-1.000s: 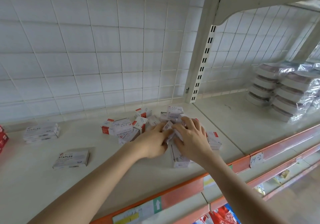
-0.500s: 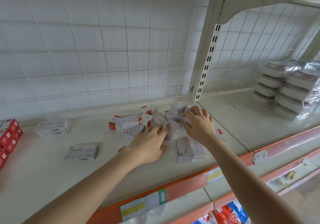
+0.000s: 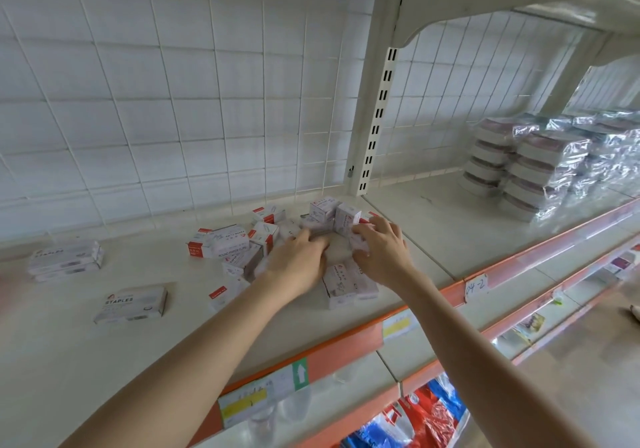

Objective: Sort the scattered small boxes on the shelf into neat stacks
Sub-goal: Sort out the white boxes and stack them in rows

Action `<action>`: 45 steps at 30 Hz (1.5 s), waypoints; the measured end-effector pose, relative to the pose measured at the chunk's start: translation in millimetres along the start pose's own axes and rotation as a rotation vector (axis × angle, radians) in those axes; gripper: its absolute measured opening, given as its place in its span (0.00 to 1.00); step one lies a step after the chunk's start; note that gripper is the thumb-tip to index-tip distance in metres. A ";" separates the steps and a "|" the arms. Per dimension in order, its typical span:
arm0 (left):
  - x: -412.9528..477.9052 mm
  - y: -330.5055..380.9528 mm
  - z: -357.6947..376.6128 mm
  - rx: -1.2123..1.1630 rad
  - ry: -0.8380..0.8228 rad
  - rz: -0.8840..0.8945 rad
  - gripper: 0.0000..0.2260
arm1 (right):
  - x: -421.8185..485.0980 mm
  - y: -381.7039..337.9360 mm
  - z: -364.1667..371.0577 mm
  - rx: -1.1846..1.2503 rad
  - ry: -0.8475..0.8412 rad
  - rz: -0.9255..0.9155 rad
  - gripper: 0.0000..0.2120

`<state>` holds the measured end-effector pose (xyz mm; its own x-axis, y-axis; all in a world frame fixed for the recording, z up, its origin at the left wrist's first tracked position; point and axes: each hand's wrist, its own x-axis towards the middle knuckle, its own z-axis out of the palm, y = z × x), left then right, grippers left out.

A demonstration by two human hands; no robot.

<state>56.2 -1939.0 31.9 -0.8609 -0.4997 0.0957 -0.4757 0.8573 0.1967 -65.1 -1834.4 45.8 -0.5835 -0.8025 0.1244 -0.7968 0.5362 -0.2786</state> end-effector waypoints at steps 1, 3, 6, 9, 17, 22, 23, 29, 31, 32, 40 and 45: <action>-2.2 -1.5 0.4 -0.008 0.010 -0.014 0.13 | -1.5 1.2 -0.3 -0.004 0.011 0.008 0.23; -8.6 -4.7 0.5 0.002 0.015 -0.017 0.12 | -3.5 1.2 -0.4 -0.004 0.030 0.019 0.23; -21.1 -9.1 -1.8 0.027 0.033 -0.012 0.11 | -5.7 -3.8 0.1 -0.003 0.076 0.012 0.22; -33.0 -14.9 -2.7 0.027 0.056 0.009 0.12 | -7.0 -13.2 3.3 0.046 0.141 -0.040 0.19; -56.1 -25.2 -11.3 0.103 0.028 0.010 0.14 | -2.0 -44.0 6.6 0.150 0.138 -0.197 0.15; -66.5 -31.2 -14.9 0.090 0.004 0.016 0.14 | 13.8 -60.6 10.3 0.170 0.002 -0.201 0.15; -68.4 -32.9 -15.4 0.084 0.009 0.016 0.14 | 17.1 -64.1 11.5 0.163 -0.025 -0.199 0.15; -80.4 -42.3 -17.6 0.104 -0.007 0.046 0.16 | 37.4 -85.7 23.9 0.043 -0.120 -0.146 0.16; -84.6 -44.5 -18.8 0.101 -0.004 0.050 0.17 | 42.0 -92.2 27.9 -0.027 -0.129 -0.128 0.15; -86.2 -45.9 -19.4 0.097 -0.003 0.050 0.17 | 43.6 -95.2 29.3 -0.060 -0.133 -0.114 0.15; -96.9 -56.6 -25.2 0.028 0.035 0.127 0.28 | 47.6 -101.1 30.1 -0.139 -0.178 -0.078 0.14; -97.1 -60.8 -25.1 0.022 0.041 0.122 0.22 | 41.8 -91.9 23.5 -0.153 -0.231 -0.127 0.15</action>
<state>173.2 -1945.8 35.2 -0.9046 -0.3961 0.1578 -0.3725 0.9142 0.1594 -12.6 -1923.3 54.3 -0.4402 -0.8947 -0.0753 -0.8858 0.4465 -0.1262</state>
